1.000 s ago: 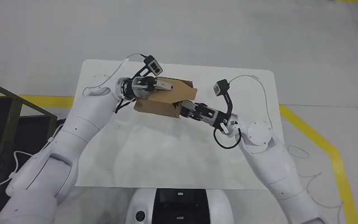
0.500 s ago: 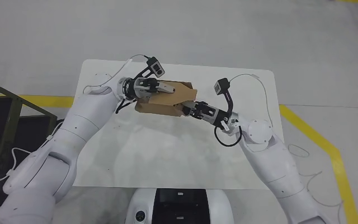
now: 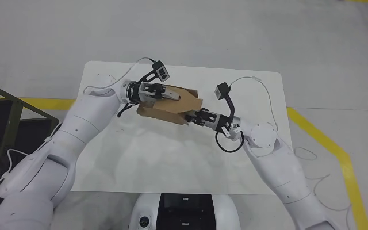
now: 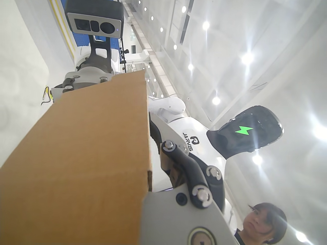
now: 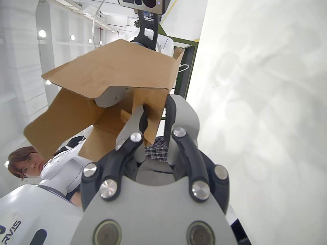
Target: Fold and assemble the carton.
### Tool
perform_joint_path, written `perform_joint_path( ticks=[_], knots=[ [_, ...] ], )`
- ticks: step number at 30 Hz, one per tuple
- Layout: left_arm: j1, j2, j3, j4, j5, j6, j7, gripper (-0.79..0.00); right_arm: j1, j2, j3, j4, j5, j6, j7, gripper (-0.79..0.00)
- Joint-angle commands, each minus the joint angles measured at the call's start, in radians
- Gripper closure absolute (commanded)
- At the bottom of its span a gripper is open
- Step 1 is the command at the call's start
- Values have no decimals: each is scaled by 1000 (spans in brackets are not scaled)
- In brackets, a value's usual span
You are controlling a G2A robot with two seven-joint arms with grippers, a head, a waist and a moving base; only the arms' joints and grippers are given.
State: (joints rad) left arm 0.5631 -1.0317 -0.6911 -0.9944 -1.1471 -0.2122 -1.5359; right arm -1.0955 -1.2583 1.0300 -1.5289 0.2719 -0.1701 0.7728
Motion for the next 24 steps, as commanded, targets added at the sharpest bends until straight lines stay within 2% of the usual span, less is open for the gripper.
perform_joint_path(
  ticks=[1,15,24],
  knots=[
    [-5,3,9,-2,7,-1,0,0,-1,1,1,-2,-8,2,-3,0],
    [-32,21,43,6,50,-22,0,0,-12,6,11,-29,-59,18,-11,0],
    [-27,28,49,-17,13,-24,0,0,-16,8,11,-38,-66,29,-10,0]
  ],
)
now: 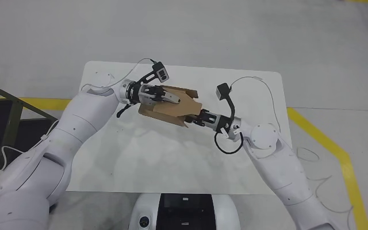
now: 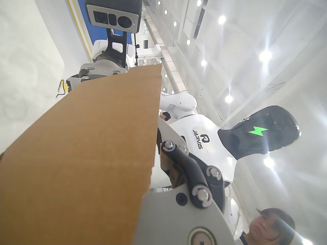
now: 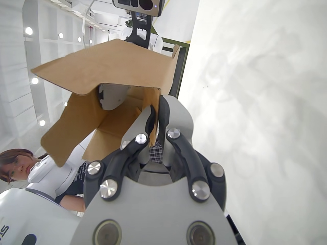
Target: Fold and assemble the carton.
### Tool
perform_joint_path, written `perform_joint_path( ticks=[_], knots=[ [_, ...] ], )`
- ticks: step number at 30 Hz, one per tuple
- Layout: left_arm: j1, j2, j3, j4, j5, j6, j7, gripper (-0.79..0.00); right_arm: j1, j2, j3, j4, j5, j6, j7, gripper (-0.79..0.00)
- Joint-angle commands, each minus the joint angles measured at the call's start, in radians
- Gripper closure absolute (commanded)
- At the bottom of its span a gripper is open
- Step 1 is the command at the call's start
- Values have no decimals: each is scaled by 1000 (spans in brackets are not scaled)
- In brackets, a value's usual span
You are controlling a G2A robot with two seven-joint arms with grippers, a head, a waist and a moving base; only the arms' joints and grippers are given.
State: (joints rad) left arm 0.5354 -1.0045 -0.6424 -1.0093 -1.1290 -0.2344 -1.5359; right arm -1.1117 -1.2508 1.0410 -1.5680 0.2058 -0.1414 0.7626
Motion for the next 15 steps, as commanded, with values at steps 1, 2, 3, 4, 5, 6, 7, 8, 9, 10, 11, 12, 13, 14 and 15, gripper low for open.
perform_joint_path(
  ticks=[1,2,3,4,5,6,7,8,9,10,11,12,13,14,15],
  knots=[
    [2,1,1,-4,-12,-2,0,0,0,0,0,1,0,1,-1,0],
    [3,1,1,-3,-17,-5,0,0,-1,0,0,2,3,0,-2,0],
    [4,2,1,-2,-22,-7,0,0,-1,0,2,3,3,0,-3,-25],
    [6,2,-1,-1,-32,-8,0,0,-1,0,3,3,6,-1,-4,-139],
    [7,2,-1,1,-36,-10,0,0,-2,0,5,3,9,-3,-5,-237],
    [7,3,-1,3,-37,-12,0,0,-3,1,8,4,12,-4,-6,-348],
    [8,3,-1,5,-39,-12,0,0,-4,1,9,3,13,-5,-7,-468],
    [8,4,-2,8,-42,-13,0,0,-6,1,14,3,19,-6,-8,-616],
    [8,4,-3,11,-44,-15,0,0,-7,2,17,3,23,-8,-10,-730],
    [8,5,-4,12,-45,-15,0,0,-8,2,20,2,26,-10,-11,-785],
    [8,5,-5,14,-47,-16,0,0,-10,2,24,1,33,-13,-13,-785],
    [7,6,-7,15,-48,-16,0,0,-13,3,29,0,40,-17,-16,-785],
    [7,8,-9,17,-50,-16,0,0,-15,4,35,-2,45,-20,-16,-785],
    [8,9,-12,18,-56,-16,0,0,-18,4,42,-6,56,-25,-16,-785],
    [8,10,-13,18,-59,-16,0,0,-20,5,46,-7,61,-27,-16,-785]
  ],
)
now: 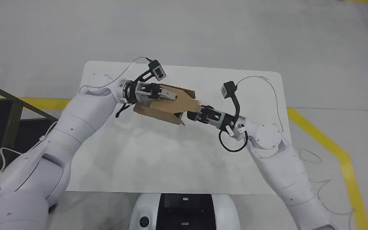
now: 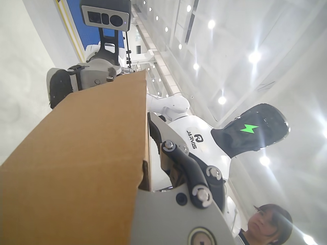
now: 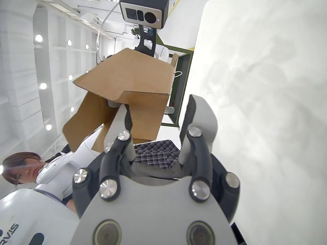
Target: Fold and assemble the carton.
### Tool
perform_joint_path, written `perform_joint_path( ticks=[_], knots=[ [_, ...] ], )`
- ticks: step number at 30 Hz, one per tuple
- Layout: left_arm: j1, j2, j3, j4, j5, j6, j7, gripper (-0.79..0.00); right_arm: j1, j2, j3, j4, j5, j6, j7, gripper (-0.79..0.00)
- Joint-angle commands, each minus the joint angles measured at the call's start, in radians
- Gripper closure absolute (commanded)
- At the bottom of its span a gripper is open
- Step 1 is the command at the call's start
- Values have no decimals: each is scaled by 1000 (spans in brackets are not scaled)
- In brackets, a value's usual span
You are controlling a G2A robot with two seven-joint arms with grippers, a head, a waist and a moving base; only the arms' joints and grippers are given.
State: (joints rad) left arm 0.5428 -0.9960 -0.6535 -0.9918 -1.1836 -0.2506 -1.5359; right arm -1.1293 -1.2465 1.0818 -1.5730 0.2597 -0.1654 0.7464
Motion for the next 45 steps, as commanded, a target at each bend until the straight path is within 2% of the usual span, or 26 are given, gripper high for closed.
perform_joint_path(
  ticks=[1,8,12,17,18,20,21,22,33,45],
  knots=[
    [0,3,-6,4,-6,-2,0,0,-6,2,15,-5,16,-9,-2,-785],
    [4,6,-33,35,-34,-25,0,0,-50,10,67,-43,88,-77,19,-785],
    [6,0,-48,57,-49,-34,0,0,-78,12,74,-74,121,-107,44,-708],
    [9,-15,-67,81,-57,-34,0,0,-104,14,71,-116,123,-155,55,-560],
    [8,-20,-72,84,-53,-34,0,0,-108,14,66,-122,113,-166,50,-422],
    [9,-26,-78,89,-46,-38,4,0,-110,12,56,-131,108,-183,49,-289],
    [10,-29,-80,92,-38,-42,9,0,-110,11,50,-135,105,-189,49,-179],
    [10,-33,-82,93,-30,-46,12,0,-109,11,41,-138,103,-191,52,-15],
    [15,-67,-104,97,24,-51,17,0,-70,0,-18,-137,58,-163,18,0],
    [38,-84,-132,72,37,-20,0,0,-50,-2,-2,-104,0,-133,-68,0]
  ],
)
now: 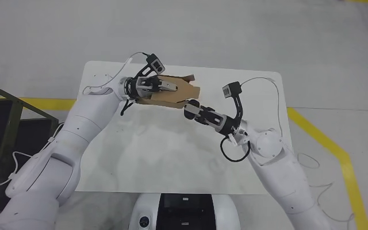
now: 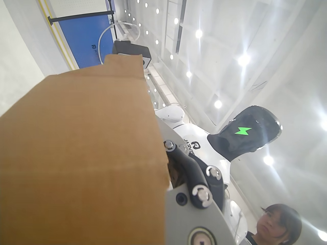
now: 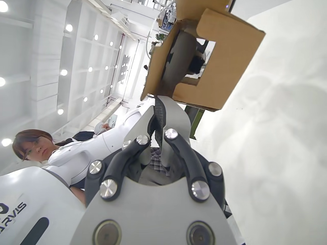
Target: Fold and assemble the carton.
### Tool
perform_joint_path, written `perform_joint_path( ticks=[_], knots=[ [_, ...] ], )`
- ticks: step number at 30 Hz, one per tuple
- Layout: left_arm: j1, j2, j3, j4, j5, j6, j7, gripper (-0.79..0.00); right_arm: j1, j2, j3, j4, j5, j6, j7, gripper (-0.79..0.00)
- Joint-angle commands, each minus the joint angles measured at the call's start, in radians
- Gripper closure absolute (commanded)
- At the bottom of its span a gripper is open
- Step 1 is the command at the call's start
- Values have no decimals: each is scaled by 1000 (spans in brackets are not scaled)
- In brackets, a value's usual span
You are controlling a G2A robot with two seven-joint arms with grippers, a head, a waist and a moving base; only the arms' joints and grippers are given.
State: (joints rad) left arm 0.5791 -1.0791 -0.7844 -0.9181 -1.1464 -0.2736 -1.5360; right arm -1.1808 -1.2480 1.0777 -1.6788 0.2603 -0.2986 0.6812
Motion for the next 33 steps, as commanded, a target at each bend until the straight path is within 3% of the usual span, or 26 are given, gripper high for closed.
perform_joint_path(
  ticks=[1,17,33],
  knots=[
    [4,-1,-3,-6,-3,8,0,0,3,0,4,5,-3,1,-7,0],
    [22,-5,-13,-32,5,49,0,0,31,-5,6,31,-18,10,-36,0],
    [5,6,4,-50,65,88,0,0,58,-5,-19,48,-11,44,69,0]
  ],
)
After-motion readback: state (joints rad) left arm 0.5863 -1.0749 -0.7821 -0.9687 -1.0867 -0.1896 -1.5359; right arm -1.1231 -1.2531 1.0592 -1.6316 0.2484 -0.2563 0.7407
